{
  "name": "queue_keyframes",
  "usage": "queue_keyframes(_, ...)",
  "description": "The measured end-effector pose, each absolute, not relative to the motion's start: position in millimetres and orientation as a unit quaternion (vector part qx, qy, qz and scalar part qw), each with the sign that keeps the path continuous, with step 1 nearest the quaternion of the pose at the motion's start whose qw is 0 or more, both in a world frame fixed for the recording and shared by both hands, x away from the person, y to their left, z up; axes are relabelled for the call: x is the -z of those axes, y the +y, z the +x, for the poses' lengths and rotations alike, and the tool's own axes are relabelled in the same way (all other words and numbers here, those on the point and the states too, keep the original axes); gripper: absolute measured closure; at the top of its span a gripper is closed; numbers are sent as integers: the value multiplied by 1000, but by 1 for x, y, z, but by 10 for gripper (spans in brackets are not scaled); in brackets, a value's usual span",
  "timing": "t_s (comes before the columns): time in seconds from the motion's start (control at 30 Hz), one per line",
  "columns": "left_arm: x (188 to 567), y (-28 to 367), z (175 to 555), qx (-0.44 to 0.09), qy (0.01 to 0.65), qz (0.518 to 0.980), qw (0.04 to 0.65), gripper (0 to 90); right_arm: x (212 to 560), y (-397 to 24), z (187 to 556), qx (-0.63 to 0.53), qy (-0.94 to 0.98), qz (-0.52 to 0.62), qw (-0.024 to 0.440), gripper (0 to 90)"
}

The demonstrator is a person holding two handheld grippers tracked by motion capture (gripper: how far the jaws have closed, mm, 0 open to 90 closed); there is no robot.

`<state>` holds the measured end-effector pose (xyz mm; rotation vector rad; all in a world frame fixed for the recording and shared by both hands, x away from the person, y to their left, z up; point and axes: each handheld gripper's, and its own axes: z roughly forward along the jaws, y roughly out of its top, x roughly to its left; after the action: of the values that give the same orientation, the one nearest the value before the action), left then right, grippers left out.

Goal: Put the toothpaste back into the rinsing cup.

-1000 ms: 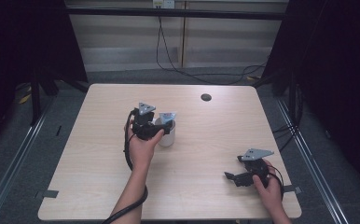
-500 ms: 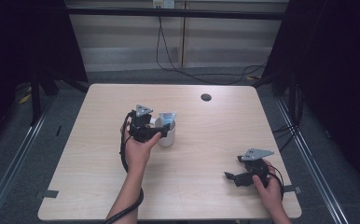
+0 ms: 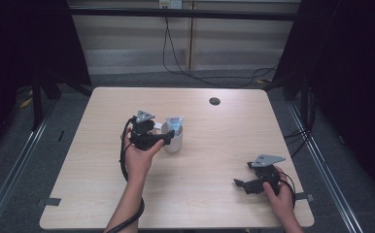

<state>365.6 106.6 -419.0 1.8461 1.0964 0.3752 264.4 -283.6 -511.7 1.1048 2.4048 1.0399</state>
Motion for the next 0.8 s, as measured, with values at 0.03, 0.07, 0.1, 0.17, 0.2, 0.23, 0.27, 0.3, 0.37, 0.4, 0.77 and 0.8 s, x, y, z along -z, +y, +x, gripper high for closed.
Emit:
queue_keyframes(0.03,419,107,366,-153,446,751,463,146,512,-284,264,-362,836,384,149,114)
queue_keyframes(0.07,419,108,365,-153,445,751,462,145,512,-284,264,-362,836,384,149,114)
queue_keyframes(0.1,419,109,365,-153,444,752,462,145,512,-284,264,-362,836,384,149,114)
queue_keyframes(0.17,419,110,364,-153,442,755,460,138,512,-284,264,-362,836,384,148,115)
queue_keyframes(0.2,419,111,363,-150,441,754,463,127,512,-284,264,-362,836,384,148,114)
queue_keyframes(0.23,419,112,362,-149,442,753,465,127,512,-284,264,-362,836,384,148,114)
queue_keyframes(0.27,419,112,362,-149,440,754,465,126,512,-284,264,-362,836,384,148,114)
queue_keyframes(0.3,419,113,362,-149,437,755,465,124,512,-284,264,-362,836,384,148,114)
queue_keyframes(0.37,419,113,361,-146,437,755,467,116,512,-284,264,-362,836,384,149,115)
queue_keyframes(0.4,419,114,361,-144,438,754,467,116,512,-284,264,-362,836,384,148,114)
queue_keyframes(0.77,421,123,358,-138,429,769,454,113,512,-284,264,-362,836,384,148,114)
queue_keyframes(0.8,421,124,357,-138,429,770,452,113,512,-284,264,-362,836,384,148,115)
